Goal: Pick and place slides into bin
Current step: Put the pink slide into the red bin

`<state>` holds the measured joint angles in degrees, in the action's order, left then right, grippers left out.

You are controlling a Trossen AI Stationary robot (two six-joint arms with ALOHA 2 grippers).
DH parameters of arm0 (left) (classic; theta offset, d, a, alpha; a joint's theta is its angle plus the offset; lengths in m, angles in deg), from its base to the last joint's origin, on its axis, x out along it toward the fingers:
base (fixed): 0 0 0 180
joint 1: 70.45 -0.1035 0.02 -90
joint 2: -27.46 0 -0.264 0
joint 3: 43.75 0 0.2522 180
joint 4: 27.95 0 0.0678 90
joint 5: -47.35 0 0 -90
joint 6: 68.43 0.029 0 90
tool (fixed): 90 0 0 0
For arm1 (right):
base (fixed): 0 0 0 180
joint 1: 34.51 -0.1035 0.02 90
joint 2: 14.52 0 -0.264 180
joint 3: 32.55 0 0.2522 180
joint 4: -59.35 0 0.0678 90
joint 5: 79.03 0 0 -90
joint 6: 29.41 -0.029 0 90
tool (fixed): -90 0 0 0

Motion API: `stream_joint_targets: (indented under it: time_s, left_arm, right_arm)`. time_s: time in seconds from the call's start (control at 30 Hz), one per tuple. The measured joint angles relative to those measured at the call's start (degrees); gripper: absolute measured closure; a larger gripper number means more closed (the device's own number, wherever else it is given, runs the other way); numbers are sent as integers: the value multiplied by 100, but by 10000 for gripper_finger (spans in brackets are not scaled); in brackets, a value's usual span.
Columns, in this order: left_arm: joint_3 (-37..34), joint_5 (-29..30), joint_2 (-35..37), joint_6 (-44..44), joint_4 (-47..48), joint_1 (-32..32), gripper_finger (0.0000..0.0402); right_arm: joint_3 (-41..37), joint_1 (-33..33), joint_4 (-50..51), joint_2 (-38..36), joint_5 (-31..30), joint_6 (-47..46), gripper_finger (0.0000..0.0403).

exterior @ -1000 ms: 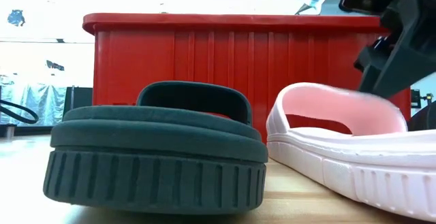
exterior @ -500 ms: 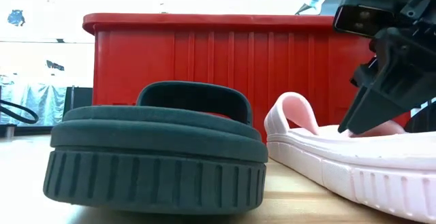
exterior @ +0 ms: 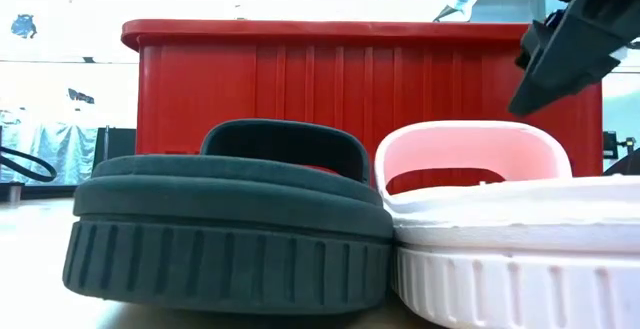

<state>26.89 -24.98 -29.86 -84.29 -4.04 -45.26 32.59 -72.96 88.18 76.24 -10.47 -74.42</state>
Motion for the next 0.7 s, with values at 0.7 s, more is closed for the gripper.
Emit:
stream_joint_targets:
  time_s: [0.7]
  left_arm:
    - [-2,0,0,0,64,0,280]
  right_arm:
    - [596,92,7,1216,245,-41,145]
